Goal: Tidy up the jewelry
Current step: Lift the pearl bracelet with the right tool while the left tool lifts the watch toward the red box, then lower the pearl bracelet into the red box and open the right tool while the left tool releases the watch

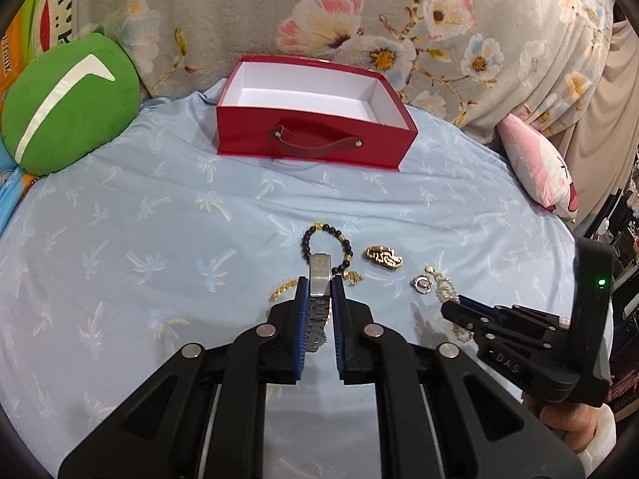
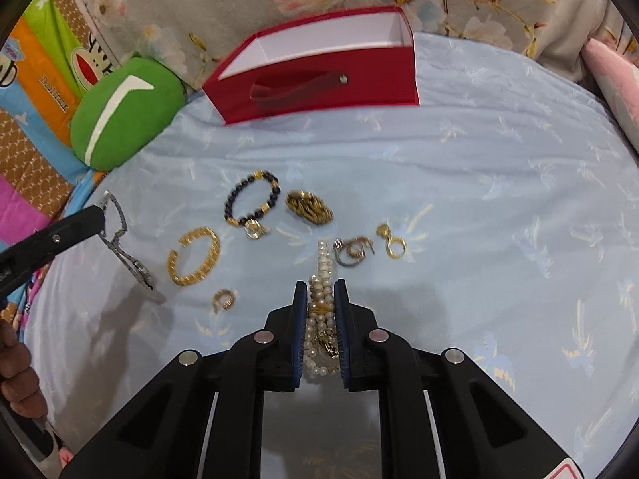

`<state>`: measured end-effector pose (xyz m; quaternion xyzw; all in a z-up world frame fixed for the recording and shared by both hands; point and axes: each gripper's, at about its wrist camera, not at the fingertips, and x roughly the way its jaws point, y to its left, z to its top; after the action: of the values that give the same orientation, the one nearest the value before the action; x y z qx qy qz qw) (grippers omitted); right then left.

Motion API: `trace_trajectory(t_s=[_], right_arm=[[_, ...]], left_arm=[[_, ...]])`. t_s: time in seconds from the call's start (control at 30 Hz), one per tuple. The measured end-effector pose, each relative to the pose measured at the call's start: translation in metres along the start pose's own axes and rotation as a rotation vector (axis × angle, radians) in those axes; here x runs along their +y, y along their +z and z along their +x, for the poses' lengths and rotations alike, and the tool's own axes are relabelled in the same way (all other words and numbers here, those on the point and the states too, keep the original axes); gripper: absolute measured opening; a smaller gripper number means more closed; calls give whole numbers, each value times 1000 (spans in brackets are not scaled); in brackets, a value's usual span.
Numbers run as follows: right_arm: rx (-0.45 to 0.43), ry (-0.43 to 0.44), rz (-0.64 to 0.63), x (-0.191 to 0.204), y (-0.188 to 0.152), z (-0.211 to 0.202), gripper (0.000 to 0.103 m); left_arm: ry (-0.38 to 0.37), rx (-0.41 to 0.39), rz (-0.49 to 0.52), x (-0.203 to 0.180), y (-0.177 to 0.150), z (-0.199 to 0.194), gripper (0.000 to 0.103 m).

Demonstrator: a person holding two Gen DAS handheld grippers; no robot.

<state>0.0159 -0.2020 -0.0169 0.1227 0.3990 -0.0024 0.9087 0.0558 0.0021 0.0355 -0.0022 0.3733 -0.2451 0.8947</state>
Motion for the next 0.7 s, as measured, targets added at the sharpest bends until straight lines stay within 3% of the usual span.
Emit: trace_trajectory(t_s=[0.27, 0.53, 0.7], right_arm=[[-104, 55, -35, 7, 57, -28, 13], [-230, 72, -78, 6, 160, -36, 13], [-253, 51, -119, 8, 232, -9, 13]], left_arm=[[37, -79, 41, 5, 42, -12, 10], [106, -173, 113, 10, 122, -2, 10], [138, -205, 155, 11, 185, 31, 10]])
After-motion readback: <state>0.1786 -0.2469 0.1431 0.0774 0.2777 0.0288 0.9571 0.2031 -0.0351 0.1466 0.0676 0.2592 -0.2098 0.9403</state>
